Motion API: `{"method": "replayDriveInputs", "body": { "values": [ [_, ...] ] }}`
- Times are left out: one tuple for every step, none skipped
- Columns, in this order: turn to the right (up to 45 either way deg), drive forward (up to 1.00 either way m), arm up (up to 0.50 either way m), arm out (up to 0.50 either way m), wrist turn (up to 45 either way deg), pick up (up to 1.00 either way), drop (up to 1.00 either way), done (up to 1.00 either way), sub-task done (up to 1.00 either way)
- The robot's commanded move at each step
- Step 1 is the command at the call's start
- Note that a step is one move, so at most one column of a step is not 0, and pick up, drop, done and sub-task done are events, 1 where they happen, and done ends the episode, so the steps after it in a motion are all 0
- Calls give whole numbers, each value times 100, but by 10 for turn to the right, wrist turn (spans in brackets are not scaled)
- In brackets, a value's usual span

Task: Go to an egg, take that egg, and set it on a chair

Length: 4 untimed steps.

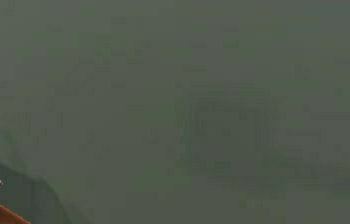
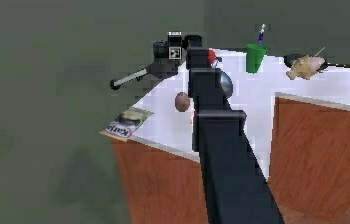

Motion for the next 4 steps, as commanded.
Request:
{"method": "replayDriveInputs", "body": {
  "values": [
    [0,0,0,0,450,0,0,0,0],
    [0,0,0,0,180,0,0,0,0],
    [0,0,-12,0,0,0,0,0,0],
    [0,0,0,0,0,100,0,0,0]
  ]
}}
